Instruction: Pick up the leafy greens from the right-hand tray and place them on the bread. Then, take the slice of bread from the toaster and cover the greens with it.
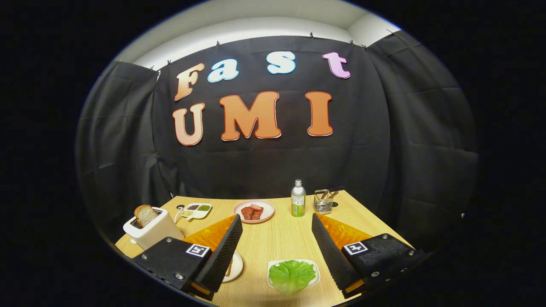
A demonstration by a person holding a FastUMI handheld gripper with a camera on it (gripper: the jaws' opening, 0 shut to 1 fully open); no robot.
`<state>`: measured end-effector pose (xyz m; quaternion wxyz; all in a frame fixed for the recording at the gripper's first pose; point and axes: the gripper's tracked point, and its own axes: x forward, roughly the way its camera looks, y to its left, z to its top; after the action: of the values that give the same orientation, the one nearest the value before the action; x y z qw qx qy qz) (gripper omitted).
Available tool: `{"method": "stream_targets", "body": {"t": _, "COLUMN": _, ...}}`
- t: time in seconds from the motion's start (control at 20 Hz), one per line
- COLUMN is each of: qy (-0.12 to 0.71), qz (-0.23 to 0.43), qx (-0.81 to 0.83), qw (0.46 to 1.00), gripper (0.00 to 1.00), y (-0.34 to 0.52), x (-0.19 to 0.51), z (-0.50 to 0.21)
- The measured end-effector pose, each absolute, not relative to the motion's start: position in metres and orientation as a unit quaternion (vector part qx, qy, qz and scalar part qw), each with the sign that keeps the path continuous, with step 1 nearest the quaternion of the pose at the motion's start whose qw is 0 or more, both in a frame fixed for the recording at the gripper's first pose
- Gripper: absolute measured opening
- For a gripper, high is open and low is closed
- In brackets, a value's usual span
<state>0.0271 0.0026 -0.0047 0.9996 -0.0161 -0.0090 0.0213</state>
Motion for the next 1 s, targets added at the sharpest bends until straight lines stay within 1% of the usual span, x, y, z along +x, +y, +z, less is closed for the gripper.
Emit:
{"method": "stream_targets", "body": {"t": 0.4, "qy": 0.047, "qz": 0.020, "qx": -0.040, "qw": 0.998, "gripper": 0.98, "y": -0.013, "x": 0.048, "z": -0.069}}
{"method": "stream_targets", "body": {"t": 0.7, "qy": 0.116, "qz": 0.020, "qx": -0.049, "qw": 0.992, "gripper": 0.98, "y": -0.026, "x": 0.062, "z": -0.134}}
{"method": "stream_targets", "body": {"t": 1.0, "qy": 0.166, "qz": 0.029, "qx": -0.057, "qw": 0.984, "gripper": 0.98, "y": -0.032, "x": 0.072, "z": -0.183}}
